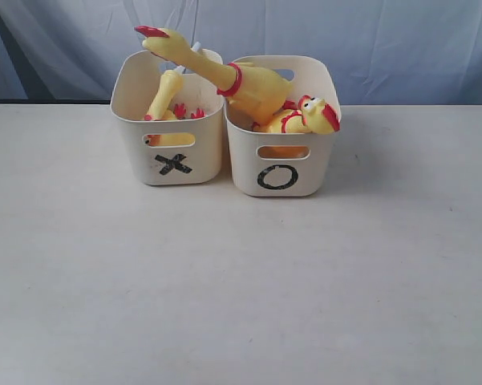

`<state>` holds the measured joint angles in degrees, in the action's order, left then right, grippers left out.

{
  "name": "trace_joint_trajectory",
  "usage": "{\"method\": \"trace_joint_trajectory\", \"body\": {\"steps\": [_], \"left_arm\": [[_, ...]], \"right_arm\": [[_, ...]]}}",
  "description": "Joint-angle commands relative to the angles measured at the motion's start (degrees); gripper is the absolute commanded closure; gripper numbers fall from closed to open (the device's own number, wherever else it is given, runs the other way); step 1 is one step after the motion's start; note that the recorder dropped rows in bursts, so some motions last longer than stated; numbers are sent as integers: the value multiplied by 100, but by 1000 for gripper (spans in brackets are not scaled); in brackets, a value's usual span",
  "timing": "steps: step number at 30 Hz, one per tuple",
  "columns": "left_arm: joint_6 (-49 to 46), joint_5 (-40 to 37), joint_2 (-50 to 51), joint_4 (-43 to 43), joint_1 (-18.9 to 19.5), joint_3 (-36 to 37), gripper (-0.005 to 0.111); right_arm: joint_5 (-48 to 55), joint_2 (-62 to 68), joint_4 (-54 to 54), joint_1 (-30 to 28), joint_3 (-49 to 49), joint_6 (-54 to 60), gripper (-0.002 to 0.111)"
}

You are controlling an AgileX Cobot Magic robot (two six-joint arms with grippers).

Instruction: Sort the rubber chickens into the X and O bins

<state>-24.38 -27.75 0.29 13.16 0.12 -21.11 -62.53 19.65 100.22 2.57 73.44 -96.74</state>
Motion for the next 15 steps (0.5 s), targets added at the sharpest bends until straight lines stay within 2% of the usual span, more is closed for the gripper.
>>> {"method": "trace_joint_trajectory", "body": {"steps": [1, 15], "left_arm": [[-2, 50, -29, -12, 31, -34, 107], [-2, 61, -29, -12, 31, -34, 107]], "right_arm": [[37, -330, -27, 22, -15, 4, 108], [-7, -816, -27, 22, -15, 4, 108]]}}
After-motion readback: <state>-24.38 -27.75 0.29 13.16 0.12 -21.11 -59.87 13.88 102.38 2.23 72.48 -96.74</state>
